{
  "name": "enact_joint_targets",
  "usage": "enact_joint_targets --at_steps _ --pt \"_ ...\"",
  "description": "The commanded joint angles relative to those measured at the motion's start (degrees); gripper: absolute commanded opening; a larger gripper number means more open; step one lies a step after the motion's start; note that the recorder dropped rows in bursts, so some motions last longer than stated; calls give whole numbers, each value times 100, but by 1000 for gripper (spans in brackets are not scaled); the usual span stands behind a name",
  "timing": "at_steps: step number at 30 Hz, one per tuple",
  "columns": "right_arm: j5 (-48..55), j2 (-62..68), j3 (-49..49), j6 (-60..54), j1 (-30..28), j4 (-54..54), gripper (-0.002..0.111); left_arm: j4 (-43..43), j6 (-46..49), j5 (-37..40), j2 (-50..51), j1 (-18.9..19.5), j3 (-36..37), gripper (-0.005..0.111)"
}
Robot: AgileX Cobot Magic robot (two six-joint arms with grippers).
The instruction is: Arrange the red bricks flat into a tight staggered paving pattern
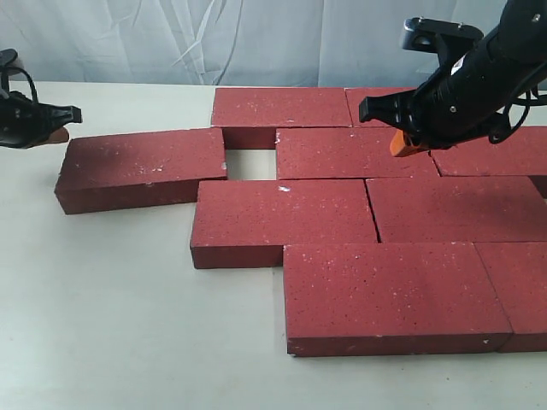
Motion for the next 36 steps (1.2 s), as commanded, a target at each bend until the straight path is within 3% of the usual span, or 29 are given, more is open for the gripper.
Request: enact_joint_targets --at_steps 1,7,15,18,25,36 --pt "-77 -47 28 -33 -21 -59 -1 200 33 -87 -140 156 -19 0" --pt "-77 -47 28 -33 -21 -59 -1 593 -550 272 -525 448 -19 0" --pt "-77 -47 28 -33 -21 -12 -1 3127 -3340 992 -575 520 -19 0" --pt "-77 -47 28 -33 -21 -12 -1 3684 -4009 1123 -561 520 -19 0" --pt "-77 -47 28 -33 -21 79 -1 3755 -4133 1203 -492 292 -19 0" --pt "-67 -47 28 -33 -21 76 -1 3719 -4039 95 -52 -473 -19 0"
